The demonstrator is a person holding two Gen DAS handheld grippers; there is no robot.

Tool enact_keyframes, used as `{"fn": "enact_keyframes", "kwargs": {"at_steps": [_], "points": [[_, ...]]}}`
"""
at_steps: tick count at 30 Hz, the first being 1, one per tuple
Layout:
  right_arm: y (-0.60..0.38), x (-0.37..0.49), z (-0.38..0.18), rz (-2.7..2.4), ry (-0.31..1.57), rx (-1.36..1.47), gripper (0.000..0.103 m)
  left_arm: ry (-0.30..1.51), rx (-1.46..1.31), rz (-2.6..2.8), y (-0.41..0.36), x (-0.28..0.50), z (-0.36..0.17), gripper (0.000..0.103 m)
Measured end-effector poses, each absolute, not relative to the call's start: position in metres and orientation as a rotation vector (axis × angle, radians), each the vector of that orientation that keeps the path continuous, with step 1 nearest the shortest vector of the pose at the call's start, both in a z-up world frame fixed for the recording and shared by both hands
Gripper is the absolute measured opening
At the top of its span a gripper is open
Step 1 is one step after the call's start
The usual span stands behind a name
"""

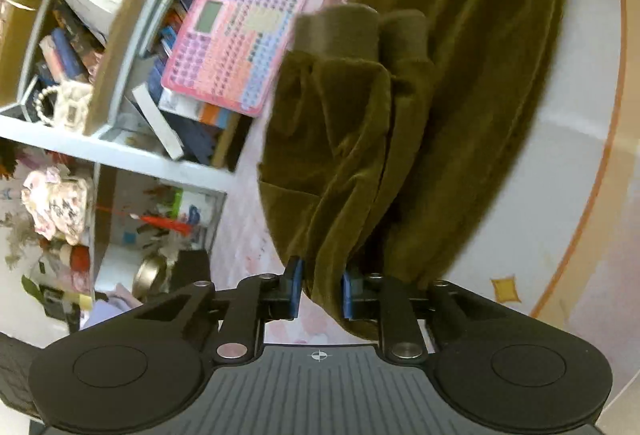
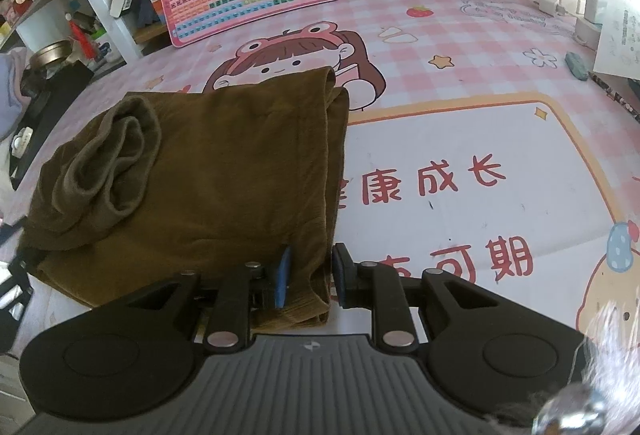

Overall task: Fold clothes
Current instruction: 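Release the leg cuff with the left gripper and lift it away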

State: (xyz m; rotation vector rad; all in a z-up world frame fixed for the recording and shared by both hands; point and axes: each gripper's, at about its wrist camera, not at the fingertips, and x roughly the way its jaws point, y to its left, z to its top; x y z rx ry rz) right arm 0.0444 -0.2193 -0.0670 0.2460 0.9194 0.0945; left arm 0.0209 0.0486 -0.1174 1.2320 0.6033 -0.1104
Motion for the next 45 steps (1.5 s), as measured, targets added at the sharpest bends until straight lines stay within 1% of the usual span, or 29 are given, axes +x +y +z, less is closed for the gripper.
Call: {"fn": "enact_keyframes", "kwargs": {"at_steps": [4, 6, 8, 10, 14, 16, 22, 24, 27, 30, 34, 36, 37, 38, 39, 41, 45], "points": [[-0.219, 0.045, -0.066, 0.098, 0.923, 0.237, 0.021, 0.629, 1.152, -0.097, 0.055, 0.025, -0.114, 0.021], [-0.218, 0.046, -0.066, 0.099, 0.924, 0.23, 0.021, 0.65, 1.06, -0.08, 0.064, 0.032, -0.105, 0.019], [-0.219, 0.046, -0.066, 0.102, 0.923, 0.233, 0.023, 0.626, 1.003, -0.037, 0.071, 0.033, -0.095, 0.016], [-0.218, 0.046, -0.066, 0.103, 0.922, 0.231, 0.023, 0.631, 0.935, -0.011, 0.077, 0.037, -0.087, 0.016], [-0.216, 0.046, -0.066, 0.1, 0.923, 0.22, 0.024, 0.742, 0.848, -0.016, 0.085, 0.046, -0.095, 0.017], [-0.216, 0.047, -0.066, 0.099, 0.923, 0.217, 0.024, 0.73, 0.851, -0.006, 0.085, 0.043, -0.098, 0.017], [-0.213, 0.047, -0.065, 0.092, 0.926, 0.205, 0.024, 0.657, 0.961, -0.119, 0.073, 0.008, -0.088, 0.037], [-0.212, 0.047, -0.065, 0.088, 0.926, 0.202, 0.024, 0.609, 0.965, -0.18, 0.067, -0.011, -0.077, 0.05], [-0.21, 0.047, -0.065, 0.078, 0.924, 0.199, 0.024, 0.532, 0.904, -0.268, 0.054, -0.022, -0.059, 0.052], [-0.209, 0.048, -0.065, 0.065, 0.928, 0.216, 0.025, 0.485, 0.812, -0.3, 0.039, -0.011, -0.042, 0.052], [-0.213, 0.046, -0.061, 0.064, 0.946, 0.269, 0.025, 0.5, 0.601, -0.298, 0.033, 0.029, -0.023, 0.051], [-0.216, 0.042, -0.055, 0.06, 0.931, 0.293, 0.026, 0.512, 0.508, -0.313, 0.034, 0.045, -0.019, 0.048], [-0.218, 0.039, -0.052, 0.053, 0.92, 0.303, 0.026, 0.529, 0.47, -0.317, 0.036, 0.055, -0.02, 0.045], [-0.22, 0.035, -0.048, 0.047, 0.908, 0.314, 0.026, 0.546, 0.431, -0.322, 0.039, 0.064, -0.022, 0.041], [-0.222, 0.032, -0.045, 0.04, 0.899, 0.326, 0.026, 0.576, 0.392, -0.325, 0.04, 0.074, -0.026, 0.04], [-0.227, 0.025, -0.039, 0.026, 0.889, 0.353, 0.027, 0.623, 0.358, -0.335, 0.042, 0.087, -0.036, 0.039], [-0.229, 0.01, -0.034, 0.001, 0.895, 0.402, 0.028, 0.678, 0.425, -0.382, 0.03, 0.095, -0.064, 0.038]]}}
